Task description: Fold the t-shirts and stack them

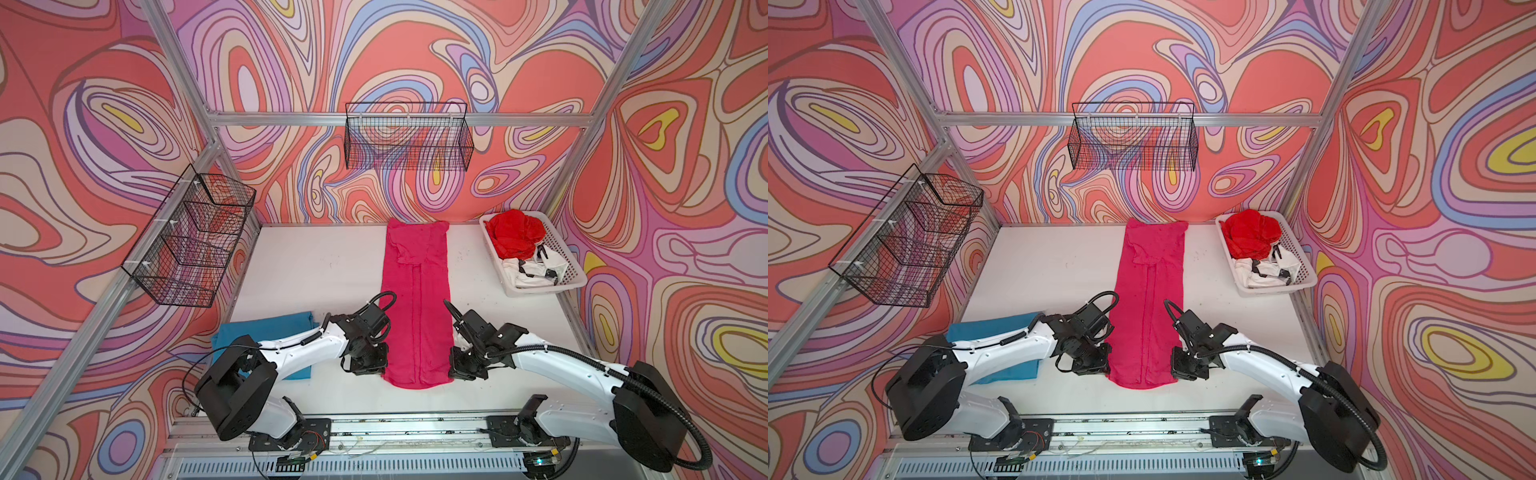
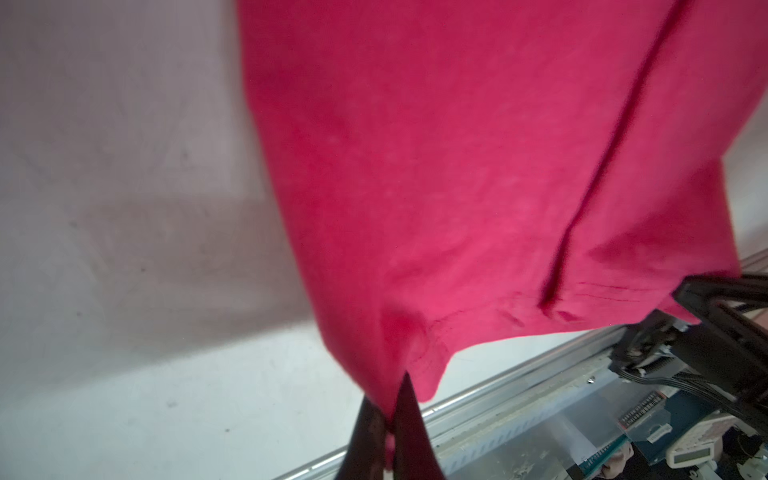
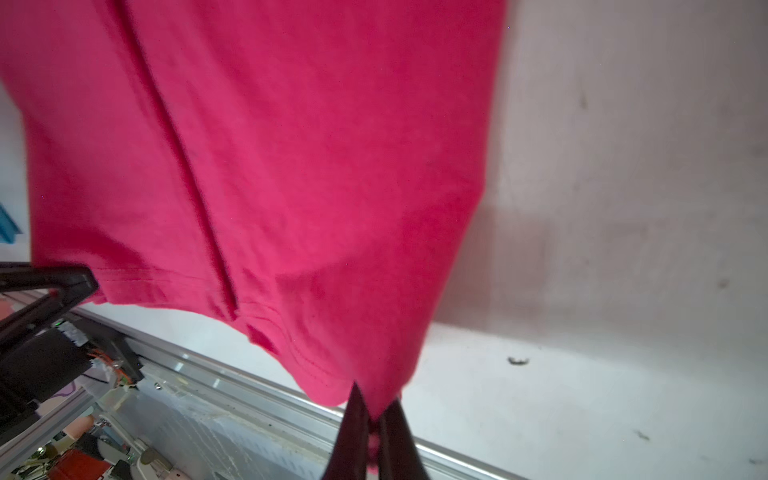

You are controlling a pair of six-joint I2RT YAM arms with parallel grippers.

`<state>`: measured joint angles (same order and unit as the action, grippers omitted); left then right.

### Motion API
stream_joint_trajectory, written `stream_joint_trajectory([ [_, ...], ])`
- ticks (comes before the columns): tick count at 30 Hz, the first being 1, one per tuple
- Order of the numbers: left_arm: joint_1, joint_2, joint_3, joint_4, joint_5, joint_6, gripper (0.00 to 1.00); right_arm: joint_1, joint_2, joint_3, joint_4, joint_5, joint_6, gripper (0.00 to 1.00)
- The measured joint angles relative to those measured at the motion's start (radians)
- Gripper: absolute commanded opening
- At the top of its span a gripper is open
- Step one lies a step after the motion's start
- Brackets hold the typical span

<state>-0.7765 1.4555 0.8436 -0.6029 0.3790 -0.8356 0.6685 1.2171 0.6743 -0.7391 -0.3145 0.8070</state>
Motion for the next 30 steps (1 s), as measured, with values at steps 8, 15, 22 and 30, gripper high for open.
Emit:
stream_joint_trajectory([
  [8,0.164,0.089,0.294,-0.117,0.017,0.113,0.0,-0.161,0.066,0.229,-0.074,0.029,-0.096,0.0],
  [15,0.255,0.299,0.576,-0.154,0.042,0.216,0.0,-0.279,0.286,0.439,-0.071,0.03,-0.212,0.0],
  [22,0.322,0.503,0.815,-0.19,0.048,0.29,0.0,-0.364,0.505,0.651,-0.039,0.025,-0.306,0.0],
  [30,0.362,0.657,0.953,-0.193,0.057,0.313,0.0,-0.424,0.696,0.801,-0.01,0.006,-0.357,0.0],
])
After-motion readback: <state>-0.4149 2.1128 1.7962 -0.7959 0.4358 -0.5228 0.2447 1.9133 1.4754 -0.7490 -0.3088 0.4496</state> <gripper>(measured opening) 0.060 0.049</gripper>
